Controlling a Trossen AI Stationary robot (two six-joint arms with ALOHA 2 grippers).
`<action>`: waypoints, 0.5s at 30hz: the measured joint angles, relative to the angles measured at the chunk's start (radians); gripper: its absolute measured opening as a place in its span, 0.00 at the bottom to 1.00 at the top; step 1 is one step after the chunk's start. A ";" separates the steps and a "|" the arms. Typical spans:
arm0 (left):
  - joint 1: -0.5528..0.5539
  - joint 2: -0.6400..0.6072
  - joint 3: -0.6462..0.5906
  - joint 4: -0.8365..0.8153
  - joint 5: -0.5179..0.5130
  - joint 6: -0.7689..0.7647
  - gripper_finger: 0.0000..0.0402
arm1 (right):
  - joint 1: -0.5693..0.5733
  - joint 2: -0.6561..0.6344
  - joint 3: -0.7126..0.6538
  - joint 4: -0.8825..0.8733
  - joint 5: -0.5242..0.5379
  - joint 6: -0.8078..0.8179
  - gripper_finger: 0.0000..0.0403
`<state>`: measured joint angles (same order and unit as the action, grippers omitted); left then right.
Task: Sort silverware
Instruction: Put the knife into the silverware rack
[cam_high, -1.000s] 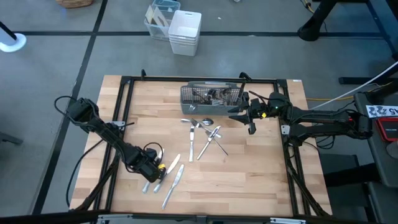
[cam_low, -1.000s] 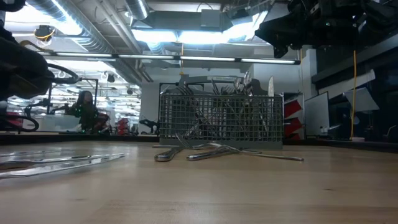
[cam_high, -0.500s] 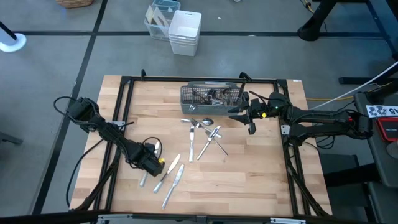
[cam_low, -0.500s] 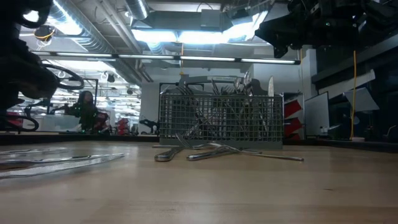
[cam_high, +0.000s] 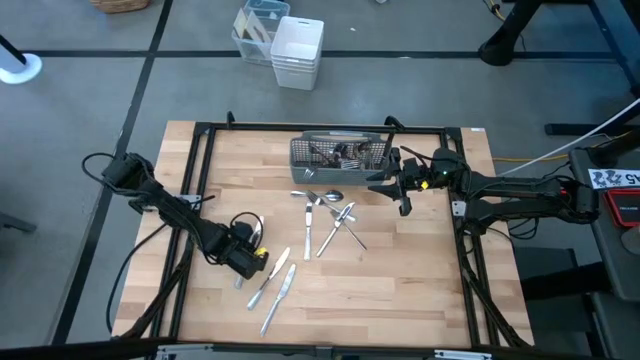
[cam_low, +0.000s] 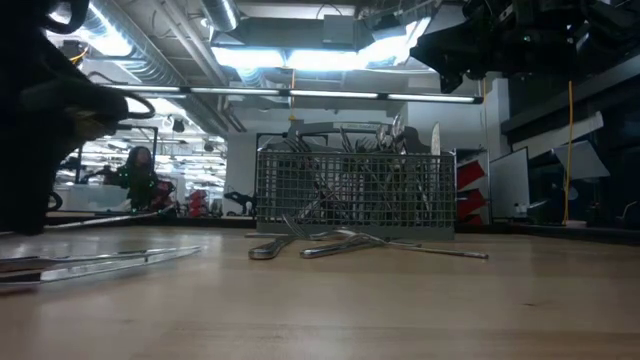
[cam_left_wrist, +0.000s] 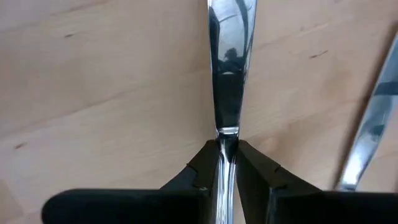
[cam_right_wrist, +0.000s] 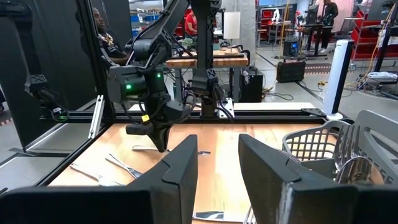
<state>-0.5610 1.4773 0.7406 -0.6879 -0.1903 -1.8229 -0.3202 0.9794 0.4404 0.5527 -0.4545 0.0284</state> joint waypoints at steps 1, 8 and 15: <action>0.000 0.000 0.000 0.007 -0.012 0.002 0.08 | 0.000 0.000 0.000 0.000 0.000 0.000 0.29; 0.000 -0.001 0.001 0.086 -0.118 0.030 0.10 | 0.000 0.000 0.000 -0.001 0.000 0.000 0.29; 0.000 -0.003 0.003 0.155 -0.226 0.058 0.09 | 0.000 0.000 0.000 0.013 0.000 0.000 0.29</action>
<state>-0.5613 1.4746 0.7433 -0.5331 -0.4165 -1.7650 -0.3202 0.9794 0.4404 0.5660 -0.4545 0.0284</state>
